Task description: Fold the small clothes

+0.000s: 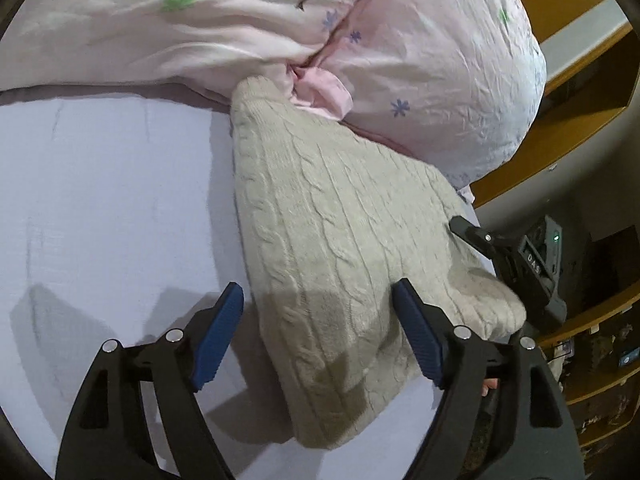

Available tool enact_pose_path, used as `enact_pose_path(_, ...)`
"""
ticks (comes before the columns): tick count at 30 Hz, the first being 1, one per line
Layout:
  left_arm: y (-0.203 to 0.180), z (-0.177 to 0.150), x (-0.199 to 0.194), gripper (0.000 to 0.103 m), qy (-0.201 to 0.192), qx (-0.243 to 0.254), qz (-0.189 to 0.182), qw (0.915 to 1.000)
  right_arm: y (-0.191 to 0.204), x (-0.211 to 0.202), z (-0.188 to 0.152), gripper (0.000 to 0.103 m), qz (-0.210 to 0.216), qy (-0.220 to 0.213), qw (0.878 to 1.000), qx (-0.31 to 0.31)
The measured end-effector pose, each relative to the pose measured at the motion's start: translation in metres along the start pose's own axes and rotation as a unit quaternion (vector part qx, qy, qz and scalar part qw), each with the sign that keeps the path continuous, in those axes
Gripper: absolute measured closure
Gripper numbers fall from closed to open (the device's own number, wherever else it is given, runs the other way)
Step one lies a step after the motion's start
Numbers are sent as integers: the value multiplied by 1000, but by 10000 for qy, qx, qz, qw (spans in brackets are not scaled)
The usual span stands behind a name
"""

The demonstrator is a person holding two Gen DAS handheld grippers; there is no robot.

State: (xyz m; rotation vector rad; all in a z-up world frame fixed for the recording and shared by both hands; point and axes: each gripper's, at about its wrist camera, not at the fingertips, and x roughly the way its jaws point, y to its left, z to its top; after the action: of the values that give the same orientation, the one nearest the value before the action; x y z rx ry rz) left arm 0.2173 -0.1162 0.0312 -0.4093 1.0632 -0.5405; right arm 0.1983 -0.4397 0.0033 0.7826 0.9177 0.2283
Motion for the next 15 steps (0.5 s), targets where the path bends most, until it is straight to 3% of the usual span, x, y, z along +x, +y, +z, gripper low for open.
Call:
enact_pose_path(2,0,-4,9,24,53,-51,-31,10000,3,5,-2,35,-93,49,9999,-74)
enact_pose_path(4,0,-7,16,25,-30,-133,-237,9996,6,6,-4,54,-109,41,9998,-188)
enact_pose_path(6,-4,-8,19,31,-93,-76,-199,9997,6,9,-5,62,49,69,9999,-141)
enact_pose_path(7,-4,-7,20,41,-63,-23,-164,9998,6,9,-6,67,102,65,9999,-124)
enact_pose_path(8,-3,-6,18,54,-62,24,-187,9998,6,8,-7,69,230,42,9997,-100)
enact_pose_path(10,2,-1,10,65,3,125,-373,9992,8,5,-8,72,501,-9,9987,-127)
enact_pose_path(13,13,0,-29,67,-198,467,-321,9982,20,12,-14,74,1323,238,9908,-172)
enact_pose_path(15,25,-3,-54,67,-412,609,-211,9971,37,25,-19,74,1542,516,9860,-357)
